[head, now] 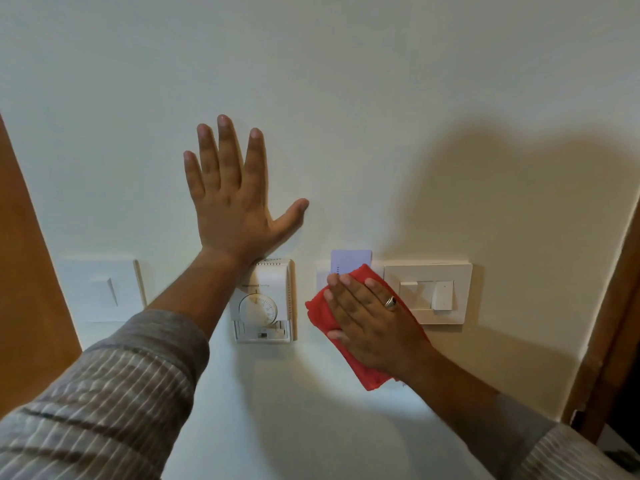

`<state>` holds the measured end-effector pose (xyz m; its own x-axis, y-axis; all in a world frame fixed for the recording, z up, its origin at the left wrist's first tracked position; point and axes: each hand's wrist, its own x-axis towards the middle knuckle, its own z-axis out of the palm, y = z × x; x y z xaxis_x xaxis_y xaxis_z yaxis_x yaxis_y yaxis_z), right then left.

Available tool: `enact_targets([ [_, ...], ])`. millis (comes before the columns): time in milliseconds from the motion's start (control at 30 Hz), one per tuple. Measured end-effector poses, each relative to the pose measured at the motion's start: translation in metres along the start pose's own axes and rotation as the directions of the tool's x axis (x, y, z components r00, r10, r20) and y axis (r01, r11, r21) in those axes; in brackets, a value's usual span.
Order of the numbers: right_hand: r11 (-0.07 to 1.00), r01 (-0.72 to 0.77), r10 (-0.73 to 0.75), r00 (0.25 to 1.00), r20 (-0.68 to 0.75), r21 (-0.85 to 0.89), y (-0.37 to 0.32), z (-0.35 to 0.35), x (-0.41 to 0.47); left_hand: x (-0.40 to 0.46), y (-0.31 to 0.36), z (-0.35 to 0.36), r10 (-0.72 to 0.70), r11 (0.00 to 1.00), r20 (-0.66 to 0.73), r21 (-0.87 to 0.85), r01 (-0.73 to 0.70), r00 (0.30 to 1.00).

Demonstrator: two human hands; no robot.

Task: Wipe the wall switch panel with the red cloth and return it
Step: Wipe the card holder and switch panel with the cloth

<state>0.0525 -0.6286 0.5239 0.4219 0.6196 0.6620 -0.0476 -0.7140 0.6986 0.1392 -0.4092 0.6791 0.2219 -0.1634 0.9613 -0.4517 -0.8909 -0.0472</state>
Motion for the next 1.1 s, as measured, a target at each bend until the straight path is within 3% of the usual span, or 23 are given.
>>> enact_targets([
  [67,1.000,-0.012,0.012,1.000,-0.009,0.001,-0.008,-0.004,0.006,0.000,0.001,-0.001,0.001,1.000,0.001,0.004,-0.001,1.000],
  [233,0.980,0.200,-0.201,0.978,0.051,0.008,0.007,-0.002,-0.012,0.000,-0.001,0.000,0.006,1.000,-0.007,-0.001,-0.006,1.000],
  [400,0.997,-0.071,0.070,0.997,-0.030,-0.040,-0.008,-0.006,0.009,0.001,-0.001,0.001,0.019,1.000,-0.042,0.007,-0.019,0.999],
  [467,0.993,-0.115,0.115,0.993,-0.027,-0.024,-0.019,-0.006,0.015,0.001,-0.001,0.001,0.020,1.000,-0.040,0.004,-0.019,0.999],
  [633,0.997,0.075,-0.075,0.994,0.073,-0.003,-0.006,0.001,-0.021,0.000,-0.002,0.001,0.014,1.000,-0.039,-0.002,-0.014,0.999],
  [833,0.995,-0.091,0.090,0.995,-0.033,-0.038,-0.001,-0.006,0.001,0.001,-0.001,0.000,0.010,1.000,-0.041,0.003,-0.010,0.999],
  [1000,0.998,0.065,-0.063,0.996,0.057,-0.022,0.001,0.001,-0.018,0.001,-0.002,0.000,0.024,1.000,-0.040,0.000,-0.024,0.999],
  [1100,1.000,0.025,-0.025,1.000,-0.014,-0.005,0.011,-0.002,-0.025,0.001,-0.002,0.001,0.016,1.000,-0.041,0.003,-0.016,0.999],
])
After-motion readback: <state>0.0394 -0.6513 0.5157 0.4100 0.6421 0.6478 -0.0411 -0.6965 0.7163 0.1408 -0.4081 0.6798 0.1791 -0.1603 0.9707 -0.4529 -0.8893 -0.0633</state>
